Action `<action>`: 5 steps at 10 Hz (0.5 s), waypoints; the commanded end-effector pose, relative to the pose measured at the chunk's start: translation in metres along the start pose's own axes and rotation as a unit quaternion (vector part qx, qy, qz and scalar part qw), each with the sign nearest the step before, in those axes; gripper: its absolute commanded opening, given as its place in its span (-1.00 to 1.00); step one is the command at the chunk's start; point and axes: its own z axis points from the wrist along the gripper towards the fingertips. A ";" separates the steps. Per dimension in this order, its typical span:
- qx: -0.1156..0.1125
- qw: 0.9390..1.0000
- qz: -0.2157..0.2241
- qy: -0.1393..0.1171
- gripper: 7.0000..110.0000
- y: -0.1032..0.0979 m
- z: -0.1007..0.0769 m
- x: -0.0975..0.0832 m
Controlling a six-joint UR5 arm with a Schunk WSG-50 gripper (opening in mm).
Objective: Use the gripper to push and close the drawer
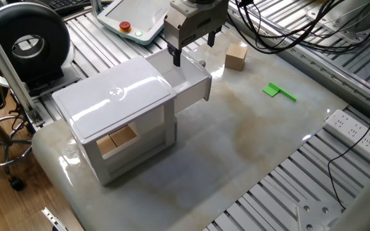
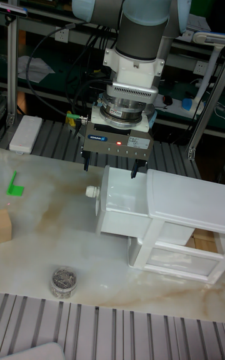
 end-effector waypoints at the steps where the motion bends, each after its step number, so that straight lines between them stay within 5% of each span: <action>1: -0.016 0.974 0.224 -0.027 0.98 0.007 0.000 -0.015; 2: -0.016 0.974 0.225 -0.027 0.98 0.007 0.000 -0.015; 3: -0.016 0.974 0.225 -0.027 -1.00 0.007 0.000 -0.015; 5: -0.017 0.974 0.225 -0.027 -1.00 0.007 0.000 -0.015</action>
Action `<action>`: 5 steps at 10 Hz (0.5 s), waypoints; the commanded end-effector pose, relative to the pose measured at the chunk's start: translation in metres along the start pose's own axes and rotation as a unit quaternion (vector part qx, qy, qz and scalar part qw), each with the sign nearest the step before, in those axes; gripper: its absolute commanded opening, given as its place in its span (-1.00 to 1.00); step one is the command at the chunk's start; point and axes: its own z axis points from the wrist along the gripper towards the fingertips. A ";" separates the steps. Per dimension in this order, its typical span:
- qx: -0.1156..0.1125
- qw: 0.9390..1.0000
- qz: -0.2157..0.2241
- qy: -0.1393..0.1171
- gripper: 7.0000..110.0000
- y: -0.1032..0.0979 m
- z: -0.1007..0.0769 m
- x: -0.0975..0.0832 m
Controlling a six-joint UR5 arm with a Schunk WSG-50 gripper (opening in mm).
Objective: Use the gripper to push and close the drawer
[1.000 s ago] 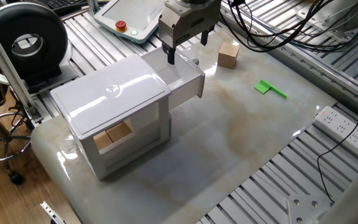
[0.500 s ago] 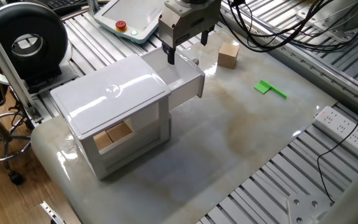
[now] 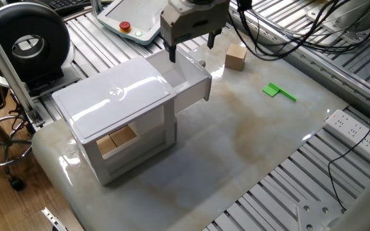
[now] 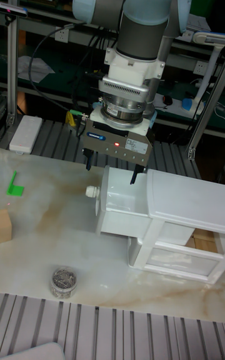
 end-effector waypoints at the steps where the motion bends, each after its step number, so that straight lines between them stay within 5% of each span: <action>1: -0.011 0.997 0.074 -0.007 -1.00 0.006 -0.001 -0.004; 5: -0.012 0.998 0.058 -0.005 -1.00 0.006 -0.001 -0.003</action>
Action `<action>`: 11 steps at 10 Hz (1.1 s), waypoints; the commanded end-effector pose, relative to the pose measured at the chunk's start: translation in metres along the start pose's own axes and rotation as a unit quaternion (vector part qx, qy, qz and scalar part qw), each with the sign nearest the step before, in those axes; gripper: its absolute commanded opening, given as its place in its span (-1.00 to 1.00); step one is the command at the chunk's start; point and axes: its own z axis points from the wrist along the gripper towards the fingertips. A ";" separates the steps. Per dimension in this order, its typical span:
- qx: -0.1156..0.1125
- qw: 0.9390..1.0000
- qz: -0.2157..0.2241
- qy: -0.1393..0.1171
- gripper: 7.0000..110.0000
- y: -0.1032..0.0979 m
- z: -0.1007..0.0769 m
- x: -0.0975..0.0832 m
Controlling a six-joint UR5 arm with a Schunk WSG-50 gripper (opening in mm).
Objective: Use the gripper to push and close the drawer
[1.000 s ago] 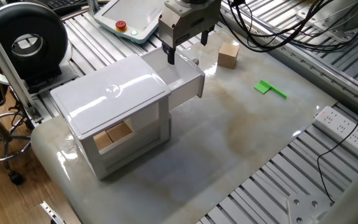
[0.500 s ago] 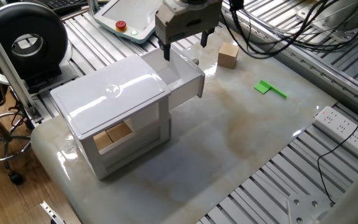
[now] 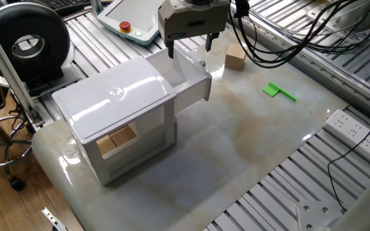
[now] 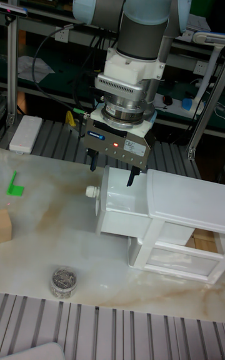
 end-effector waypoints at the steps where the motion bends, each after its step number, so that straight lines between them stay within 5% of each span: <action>1: -0.009 1.000 -0.018 0.002 -1.00 0.004 -0.001 0.001; 5: -0.002 0.990 -0.138 0.003 -1.00 0.001 0.000 0.001; 11: 0.006 0.997 -0.072 0.001 -1.00 -0.004 -0.002 -0.001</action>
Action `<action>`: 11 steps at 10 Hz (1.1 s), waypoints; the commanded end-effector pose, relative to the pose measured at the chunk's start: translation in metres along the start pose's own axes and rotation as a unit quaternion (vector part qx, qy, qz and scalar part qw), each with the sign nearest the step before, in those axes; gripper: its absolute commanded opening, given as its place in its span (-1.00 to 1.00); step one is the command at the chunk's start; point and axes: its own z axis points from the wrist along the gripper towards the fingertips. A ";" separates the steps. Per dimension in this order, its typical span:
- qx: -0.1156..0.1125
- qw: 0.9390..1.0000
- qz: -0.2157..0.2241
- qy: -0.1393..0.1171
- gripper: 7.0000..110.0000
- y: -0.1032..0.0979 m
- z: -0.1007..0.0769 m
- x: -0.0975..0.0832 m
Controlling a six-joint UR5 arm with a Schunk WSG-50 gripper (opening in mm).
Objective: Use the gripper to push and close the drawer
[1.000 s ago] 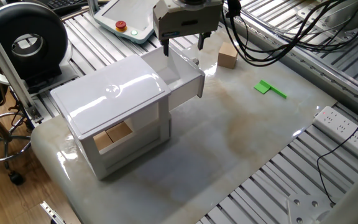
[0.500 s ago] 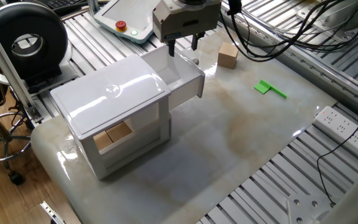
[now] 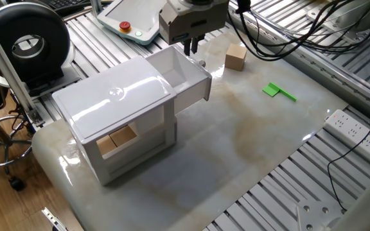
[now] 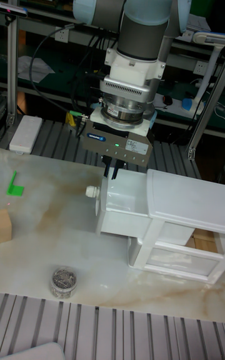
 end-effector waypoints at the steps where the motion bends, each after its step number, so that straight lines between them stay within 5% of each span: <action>1: -0.001 1.000 0.014 0.000 -1.00 -0.001 -0.002 0.000; 6: 0.011 1.000 0.005 -0.002 -1.00 -0.016 -0.008 -0.004; 8: 0.019 0.999 -0.036 -0.003 -1.00 -0.027 -0.012 -0.008; 11: -0.019 0.991 -0.129 0.012 -1.00 -0.026 -0.015 -0.001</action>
